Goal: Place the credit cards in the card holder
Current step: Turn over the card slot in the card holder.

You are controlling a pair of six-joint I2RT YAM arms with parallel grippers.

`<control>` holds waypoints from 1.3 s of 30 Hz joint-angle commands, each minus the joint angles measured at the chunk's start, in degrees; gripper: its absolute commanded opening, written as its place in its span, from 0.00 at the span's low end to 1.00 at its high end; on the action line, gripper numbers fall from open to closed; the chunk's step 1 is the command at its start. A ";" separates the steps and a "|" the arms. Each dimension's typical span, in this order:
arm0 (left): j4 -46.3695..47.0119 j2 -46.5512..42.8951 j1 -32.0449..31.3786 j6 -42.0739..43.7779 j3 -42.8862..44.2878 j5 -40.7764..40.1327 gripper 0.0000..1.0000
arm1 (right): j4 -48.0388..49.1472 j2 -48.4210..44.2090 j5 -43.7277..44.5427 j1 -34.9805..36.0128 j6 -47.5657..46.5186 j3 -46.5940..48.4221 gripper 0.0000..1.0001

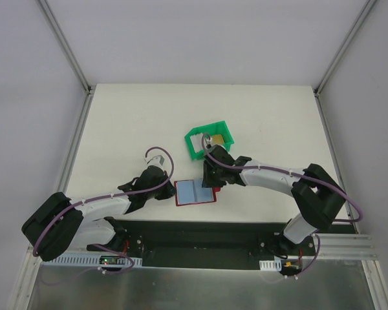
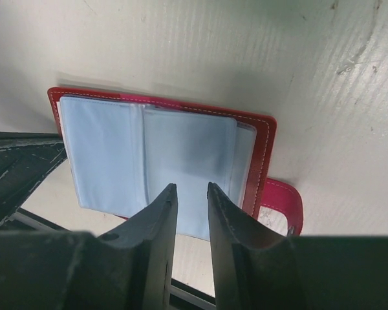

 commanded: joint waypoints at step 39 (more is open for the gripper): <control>1.34 4.48 0.08 -3.12 -0.99 -1.56 0.00 | 18.61 2.01 -23.44 1.23 -0.24 4.26 0.33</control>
